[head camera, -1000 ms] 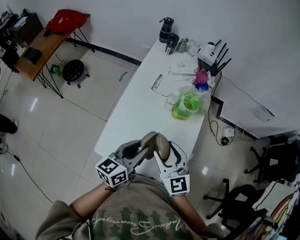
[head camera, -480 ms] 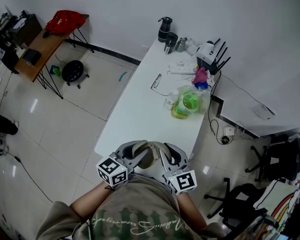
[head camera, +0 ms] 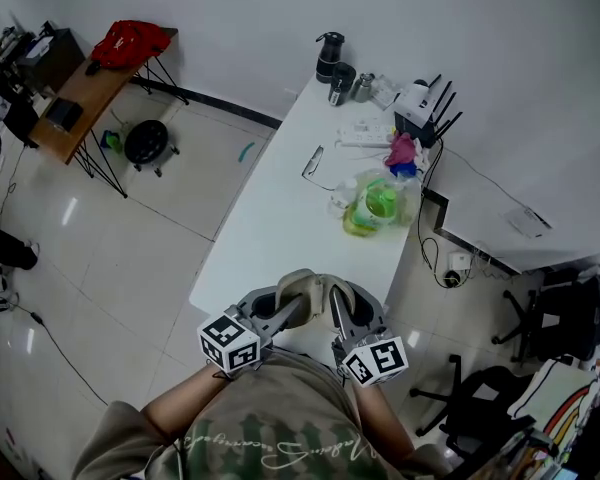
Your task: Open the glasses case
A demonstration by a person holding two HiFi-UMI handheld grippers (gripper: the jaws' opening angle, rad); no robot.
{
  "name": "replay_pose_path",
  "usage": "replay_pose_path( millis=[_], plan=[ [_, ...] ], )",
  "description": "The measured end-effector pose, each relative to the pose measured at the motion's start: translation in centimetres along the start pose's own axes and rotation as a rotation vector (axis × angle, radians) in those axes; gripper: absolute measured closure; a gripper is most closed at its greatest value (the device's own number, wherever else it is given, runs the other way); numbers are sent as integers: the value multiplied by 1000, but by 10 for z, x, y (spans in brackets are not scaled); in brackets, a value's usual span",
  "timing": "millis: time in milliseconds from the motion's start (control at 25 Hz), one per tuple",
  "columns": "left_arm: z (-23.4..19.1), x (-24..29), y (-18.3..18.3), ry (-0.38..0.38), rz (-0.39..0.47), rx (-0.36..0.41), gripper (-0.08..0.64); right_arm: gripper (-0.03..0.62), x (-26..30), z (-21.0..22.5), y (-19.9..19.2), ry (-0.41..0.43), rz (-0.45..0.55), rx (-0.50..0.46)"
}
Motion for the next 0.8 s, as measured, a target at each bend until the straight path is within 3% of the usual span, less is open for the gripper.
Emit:
replay_pose_path(
  millis=[200,400,520,680,800],
  plan=[
    [-8,-4,6,-86,-35,4,511,528,-3,3,-6,124,-21,128],
    [5,-8,16,-205,-16,160,509,528,-5,12,-3,399,-39,291],
    [11,-8,22,-306,15,137,511,528,-10,9,6,513,-39,285],
    [18,-12,25,-464,38,51,512,528,-17,-2,11,655,-71,249],
    [27,-17,26,-597,67,22,514,528,-21,-13,13,781,-98,283]
  ],
)
Point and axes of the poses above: the fingertips, and each gripper's own axes: x forward along the fingers, z to its right, y out of its top, the point moved 7 cm from there along -x, backward along the fingers, and after that the axes turned 10 degrees about x, right-handed, at the moved point
